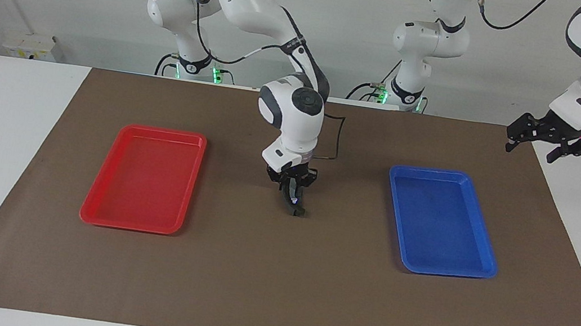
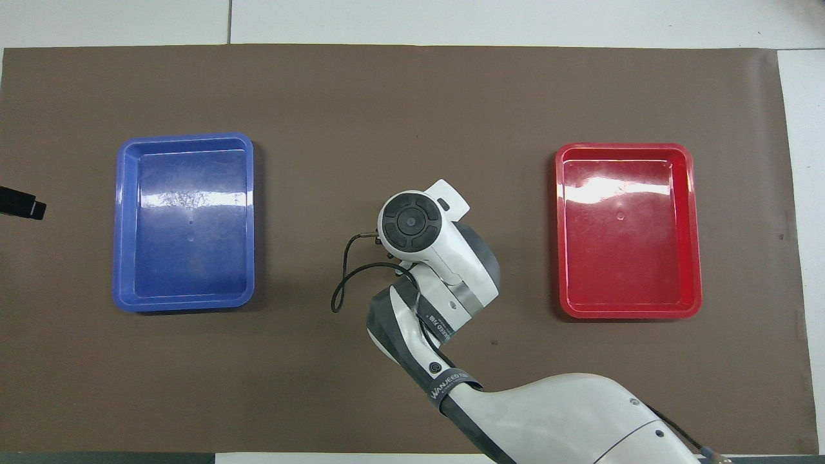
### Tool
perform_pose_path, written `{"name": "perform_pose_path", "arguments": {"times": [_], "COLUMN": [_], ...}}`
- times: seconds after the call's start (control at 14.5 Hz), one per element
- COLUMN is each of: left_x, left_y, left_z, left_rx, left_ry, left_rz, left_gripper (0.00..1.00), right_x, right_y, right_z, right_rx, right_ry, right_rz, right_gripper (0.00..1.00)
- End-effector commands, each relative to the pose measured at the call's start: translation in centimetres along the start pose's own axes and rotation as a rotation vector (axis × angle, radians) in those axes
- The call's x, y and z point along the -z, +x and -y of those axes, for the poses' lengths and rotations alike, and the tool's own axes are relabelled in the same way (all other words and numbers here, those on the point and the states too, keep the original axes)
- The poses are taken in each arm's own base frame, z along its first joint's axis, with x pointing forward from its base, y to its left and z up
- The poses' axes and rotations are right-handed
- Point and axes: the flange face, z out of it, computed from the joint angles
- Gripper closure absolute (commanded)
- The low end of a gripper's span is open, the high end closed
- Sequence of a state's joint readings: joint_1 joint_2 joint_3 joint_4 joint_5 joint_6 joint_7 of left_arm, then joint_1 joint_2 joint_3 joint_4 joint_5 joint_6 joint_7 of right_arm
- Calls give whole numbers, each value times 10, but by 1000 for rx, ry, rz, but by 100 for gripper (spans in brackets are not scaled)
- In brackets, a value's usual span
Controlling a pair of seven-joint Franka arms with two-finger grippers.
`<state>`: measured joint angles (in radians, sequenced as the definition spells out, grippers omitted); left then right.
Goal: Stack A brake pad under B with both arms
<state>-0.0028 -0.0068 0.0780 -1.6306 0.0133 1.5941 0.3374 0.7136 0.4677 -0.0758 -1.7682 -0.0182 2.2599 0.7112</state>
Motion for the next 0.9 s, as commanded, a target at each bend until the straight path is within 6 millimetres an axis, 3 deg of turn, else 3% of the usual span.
{"name": "perform_pose_path", "arguments": {"times": [0.0,0.83], "left_x": [5,5], "left_y": [-5,-5], "left_z": [0,0], "left_rx": [-8,-8], "left_ry": [15,15], "left_rz": [6,6], "left_gripper": [0,0], "right_x": [4,-2], "right_y": [-1,-4], "right_z": [0,-2], "right_rx": [16,15], "right_ry": [19,38], "right_rz": [-13,-28], "right_gripper": [100,99]}}
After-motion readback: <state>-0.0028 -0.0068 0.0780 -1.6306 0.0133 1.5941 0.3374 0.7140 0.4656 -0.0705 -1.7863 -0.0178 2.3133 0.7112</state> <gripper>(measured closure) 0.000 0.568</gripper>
